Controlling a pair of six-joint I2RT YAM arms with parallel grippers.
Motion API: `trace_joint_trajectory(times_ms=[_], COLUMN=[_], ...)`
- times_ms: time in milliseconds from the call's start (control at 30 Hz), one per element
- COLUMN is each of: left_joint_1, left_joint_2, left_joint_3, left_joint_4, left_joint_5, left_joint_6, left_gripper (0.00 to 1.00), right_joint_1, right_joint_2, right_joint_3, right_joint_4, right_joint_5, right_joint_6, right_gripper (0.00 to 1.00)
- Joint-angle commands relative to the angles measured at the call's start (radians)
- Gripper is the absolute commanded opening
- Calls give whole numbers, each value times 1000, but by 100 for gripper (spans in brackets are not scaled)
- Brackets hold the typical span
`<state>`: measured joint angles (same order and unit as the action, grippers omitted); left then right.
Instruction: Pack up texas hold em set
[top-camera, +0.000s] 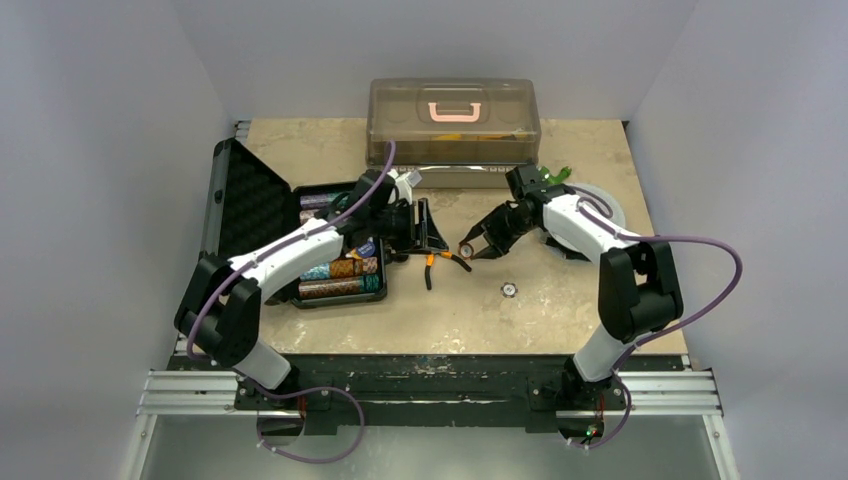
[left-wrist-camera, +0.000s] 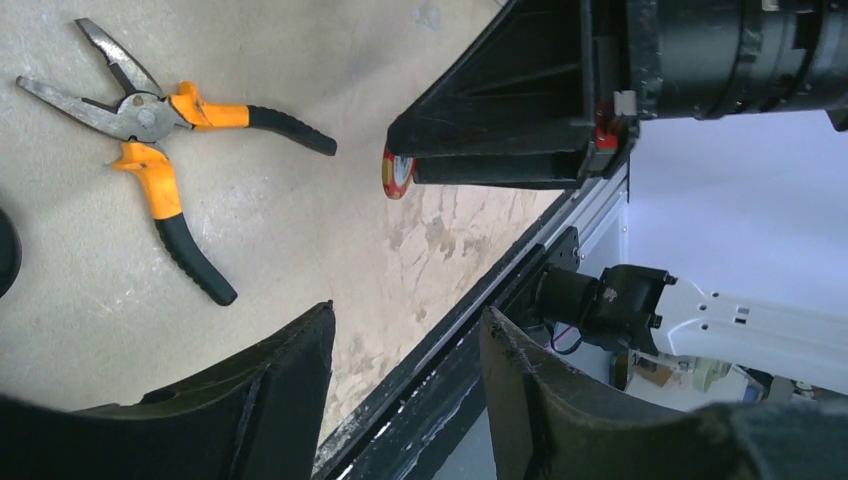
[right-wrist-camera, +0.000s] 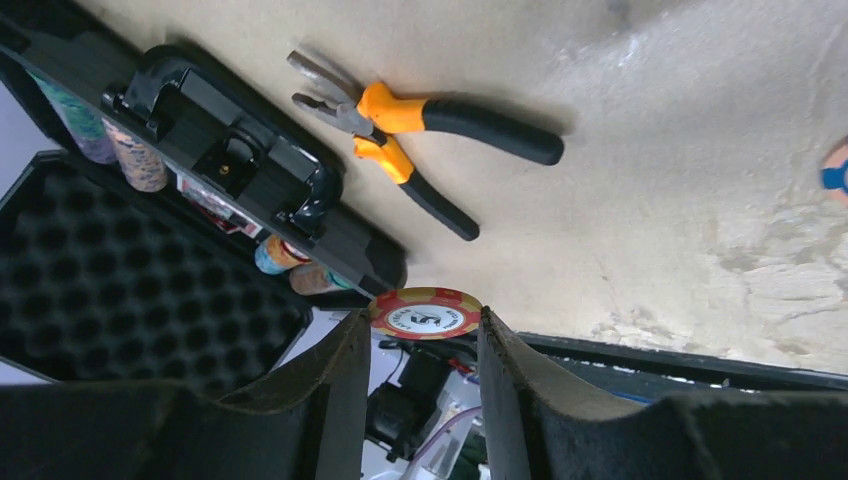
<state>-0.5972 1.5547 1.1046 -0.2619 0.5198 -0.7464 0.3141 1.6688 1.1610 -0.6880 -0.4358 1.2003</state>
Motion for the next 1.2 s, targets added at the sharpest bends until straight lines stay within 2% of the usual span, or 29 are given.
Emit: trace_joint_trajectory(times_ms=[0,467,933,1067,1133,1167], left_joint_1=[-10,-16,-16,-16,-16,-15], left_joint_2=[-9,108,166,174,169,165], left_joint_3=[-60,-39,-14,0,1,2], left_joint_4=[224,326,351,359,358,339], left_joint_5=[-32,42,58,74,74,66], left_joint_6=[-54,-78,-94,-88,-82,-74], left_gripper=[52,37,28,18,9,3], right_joint_1=[23,60,77,81,83,83], right_joint_2=[-14,-11,-19,-18,-17,-17], right_joint_3=[47,78,62,64,66,67], right_joint_4=[29,48,62,61,58,56], right_joint_5=[-45,-64,-73,-75,-73,-72], right_joint_6=[79,122,142,142,135,123], right_gripper=[33,33,33,33,33,37])
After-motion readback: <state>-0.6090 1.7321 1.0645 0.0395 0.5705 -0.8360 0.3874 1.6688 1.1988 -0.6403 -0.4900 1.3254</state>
